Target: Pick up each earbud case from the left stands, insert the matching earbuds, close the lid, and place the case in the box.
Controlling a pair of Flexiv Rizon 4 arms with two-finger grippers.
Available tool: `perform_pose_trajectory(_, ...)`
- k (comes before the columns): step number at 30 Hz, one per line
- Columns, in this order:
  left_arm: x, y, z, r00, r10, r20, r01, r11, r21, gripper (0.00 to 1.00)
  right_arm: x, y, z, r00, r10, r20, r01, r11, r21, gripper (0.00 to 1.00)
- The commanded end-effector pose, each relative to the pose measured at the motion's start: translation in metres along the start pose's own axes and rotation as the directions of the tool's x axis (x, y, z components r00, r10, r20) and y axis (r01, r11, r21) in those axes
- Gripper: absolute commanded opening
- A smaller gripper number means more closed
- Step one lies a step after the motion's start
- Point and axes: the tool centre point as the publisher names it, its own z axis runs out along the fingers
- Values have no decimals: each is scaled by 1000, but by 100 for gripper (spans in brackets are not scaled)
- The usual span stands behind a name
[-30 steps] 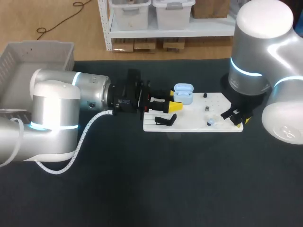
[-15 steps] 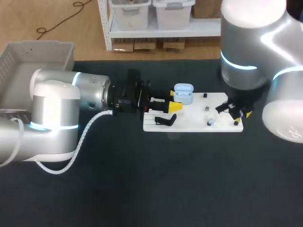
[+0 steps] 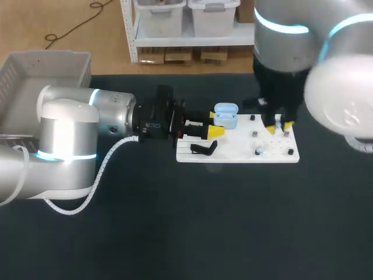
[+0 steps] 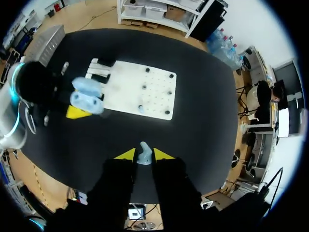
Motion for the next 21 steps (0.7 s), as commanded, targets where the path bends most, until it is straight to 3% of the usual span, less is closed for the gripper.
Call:
perform_pose_trajectory(1, 1, 0, -1, 1000, 3, 3, -3, 1000, 0, 0, -13, 21, -17, 999, 23, -30, -23, 1000, -8, 0)
perform_pose_trajectory(6, 1, 0, -1, 1000, 3, 3, -3, 1000, 0, 0, -12, 38, -21, 999, 34, -28, -35, 999, -25, 0)
perform_pose_trajectory(21, 1, 0, -1, 1000, 3, 3, -3, 1000, 0, 0, -12, 38, -21, 999, 34, -28, -35, 999, -25, 0)
